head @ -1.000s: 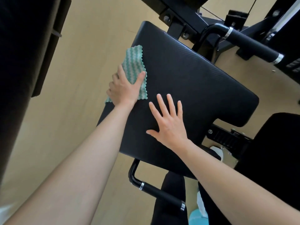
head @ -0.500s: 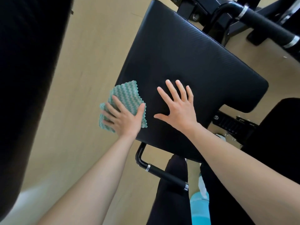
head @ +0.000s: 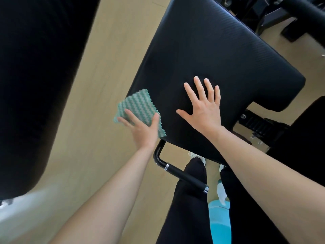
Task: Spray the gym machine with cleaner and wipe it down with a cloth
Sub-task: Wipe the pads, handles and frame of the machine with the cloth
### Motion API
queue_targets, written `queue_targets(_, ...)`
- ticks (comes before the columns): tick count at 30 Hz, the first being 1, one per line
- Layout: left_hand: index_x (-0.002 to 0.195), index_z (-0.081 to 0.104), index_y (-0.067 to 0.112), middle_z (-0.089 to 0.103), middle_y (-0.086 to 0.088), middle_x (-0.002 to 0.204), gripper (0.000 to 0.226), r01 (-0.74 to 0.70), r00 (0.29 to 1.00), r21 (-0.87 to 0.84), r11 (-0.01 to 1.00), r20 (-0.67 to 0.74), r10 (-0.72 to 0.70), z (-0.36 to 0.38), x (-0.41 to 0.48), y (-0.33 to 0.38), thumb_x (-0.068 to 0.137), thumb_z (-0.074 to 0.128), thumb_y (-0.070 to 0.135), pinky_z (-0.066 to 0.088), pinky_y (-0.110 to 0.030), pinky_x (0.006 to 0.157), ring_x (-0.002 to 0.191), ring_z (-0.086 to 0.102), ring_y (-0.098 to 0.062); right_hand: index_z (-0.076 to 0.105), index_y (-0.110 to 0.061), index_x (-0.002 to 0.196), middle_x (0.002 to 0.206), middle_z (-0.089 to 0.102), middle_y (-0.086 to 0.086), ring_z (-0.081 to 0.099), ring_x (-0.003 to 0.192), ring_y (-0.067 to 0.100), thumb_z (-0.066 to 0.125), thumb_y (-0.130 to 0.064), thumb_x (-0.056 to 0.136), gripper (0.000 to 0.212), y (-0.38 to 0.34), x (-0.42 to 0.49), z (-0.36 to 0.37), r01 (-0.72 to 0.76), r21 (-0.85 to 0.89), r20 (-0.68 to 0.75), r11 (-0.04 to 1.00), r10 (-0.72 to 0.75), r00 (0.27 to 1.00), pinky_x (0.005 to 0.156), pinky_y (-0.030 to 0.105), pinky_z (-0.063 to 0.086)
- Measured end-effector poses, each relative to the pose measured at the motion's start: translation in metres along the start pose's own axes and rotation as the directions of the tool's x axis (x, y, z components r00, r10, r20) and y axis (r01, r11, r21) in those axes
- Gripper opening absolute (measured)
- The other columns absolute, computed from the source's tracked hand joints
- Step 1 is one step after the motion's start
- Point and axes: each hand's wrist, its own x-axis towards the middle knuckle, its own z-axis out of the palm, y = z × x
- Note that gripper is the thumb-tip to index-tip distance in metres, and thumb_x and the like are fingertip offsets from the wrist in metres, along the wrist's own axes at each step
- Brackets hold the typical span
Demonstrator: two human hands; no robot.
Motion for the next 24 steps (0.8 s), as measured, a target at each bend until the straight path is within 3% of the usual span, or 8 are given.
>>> queue_targets(3, 0.164, -0.013, 0.019, -0.039, -0.010, 0.164, 0.115, -0.075, 0.990, -0.028, 0.997, 0.117, 0.078, 0.022, -0.042, 0.009, 0.092, 0.068, 0.057, 0.050, -0.042, 0.108, 0.154, 0.026, -0.041, 0.022, -0.031, 0.162, 0.172, 0.010, 0.004, 0.005, 0.158, 0.034, 0.059, -0.060, 0.094, 0.083, -0.004, -0.007, 0.000, -0.031, 0.064, -0.001, 0.997, 0.031, 1.000, 0.127, 0.058, 0.007)
queue_targets(6, 0.165, -0.005, 0.026, -0.038, 0.000, 0.165, 0.094, -0.074, 0.973, -0.079, 0.994, 0.214, 0.090, 0.027, -0.071, 0.016, 0.100, 0.058, 0.051, 0.046, -0.028, 0.103, 0.152, 0.034, -0.031, 0.042, -0.023, 0.155, 0.168, 0.026, 0.007, 0.019, 0.156, 0.033, 0.065, -0.039, 0.098, 0.064, -0.003, -0.025, 0.003, -0.061, 0.224, -0.083, 0.973, 0.082, 0.993, 0.125, 0.054, 0.018)
queue_targets(9, 0.164, 0.023, 0.030, -0.009, 0.004, 0.173, 0.061, -0.138, 0.959, -0.093, 0.986, 0.235, 0.156, 0.004, -0.079, 0.001, 0.108, 0.049, 0.036, 0.033, -0.017, 0.101, 0.154, 0.029, -0.018, 0.058, -0.013, 0.142, 0.151, 0.050, 0.011, 0.043, 0.139, 0.033, 0.069, -0.024, 0.095, 0.049, -0.009, -0.057, 0.008, -0.142, 0.390, -0.205, 0.910, 0.237, 0.950, 0.110, 0.051, 0.040)
queue_targets(11, 0.156, 0.044, 0.026, 0.025, 0.001, 0.170, 0.049, -0.315, 0.937, -0.054, 0.948, 0.139, 0.320, -0.014, -0.070, -0.017, 0.107, 0.051, 0.021, 0.038, -0.019, 0.107, 0.143, 0.047, -0.020, 0.061, -0.010, 0.137, 0.140, 0.056, 0.011, 0.050, 0.125, 0.032, 0.073, -0.018, 0.092, 0.048, -0.020, -0.081, 0.015, -0.115, 0.425, -0.230, 0.898, 0.230, 0.946, 0.101, 0.049, 0.048)
queue_targets(13, 0.145, 0.059, 0.019, 0.049, -0.003, 0.154, 0.046, -0.526, 0.849, 0.038, 0.850, 0.081, 0.522, -0.028, -0.052, -0.037, 0.100, 0.058, 0.008, 0.057, -0.038, 0.095, 0.116, 0.066, -0.022, 0.063, -0.006, 0.134, 0.137, 0.058, 0.014, 0.051, 0.121, 0.032, 0.078, -0.014, 0.087, 0.050, -0.039, -0.100, 0.024, 0.009, 0.405, -0.241, 0.914, 0.097, 0.966, 0.097, 0.048, 0.052)
queue_targets(16, 0.143, 0.060, 0.017, 0.049, -0.008, 0.151, 0.060, -0.801, 0.598, 0.219, 0.558, 0.235, 0.766, -0.036, -0.015, -0.062, 0.086, 0.074, 0.005, 0.056, -0.042, 0.095, 0.120, 0.055, -0.024, 0.063, -0.003, 0.134, 0.143, 0.056, 0.019, 0.050, 0.129, 0.035, 0.085, -0.015, 0.080, 0.059, -0.064, -0.111, 0.046, 0.197, 0.313, -0.242, 0.929, -0.123, 0.962, 0.109, 0.045, 0.048)
queue_targets(20, 0.144, 0.060, 0.019, 0.049, -0.008, 0.155, 0.065, -0.888, 0.412, 0.342, 0.306, 0.297, 0.862, -0.034, 0.029, -0.071, 0.083, 0.083, 0.018, 0.054, -0.043, 0.096, 0.119, 0.049, -0.029, 0.052, -0.005, 0.147, 0.160, 0.041, 0.016, 0.038, 0.148, 0.035, 0.084, -0.024, 0.082, 0.075, -0.076, -0.096, 0.064, 0.179, 0.176, -0.207, 0.968, -0.142, 0.968, 0.121, 0.044, 0.033)
queue_targets(24, 0.140, 0.064, 0.017, 0.053, -0.009, 0.153, 0.051, -0.907, 0.276, 0.384, 0.172, 0.235, 0.932, -0.019, 0.041, -0.073, 0.091, 0.076, 0.028, 0.051, -0.045, 0.094, 0.119, 0.049, -0.029, 0.046, -0.010, 0.153, 0.164, 0.035, 0.014, 0.032, 0.152, 0.034, 0.080, -0.032, 0.086, 0.078, -0.067, -0.092, 0.073, 0.162, 0.119, -0.224, 0.980, -0.133, 0.966, 0.124, 0.049, 0.029)
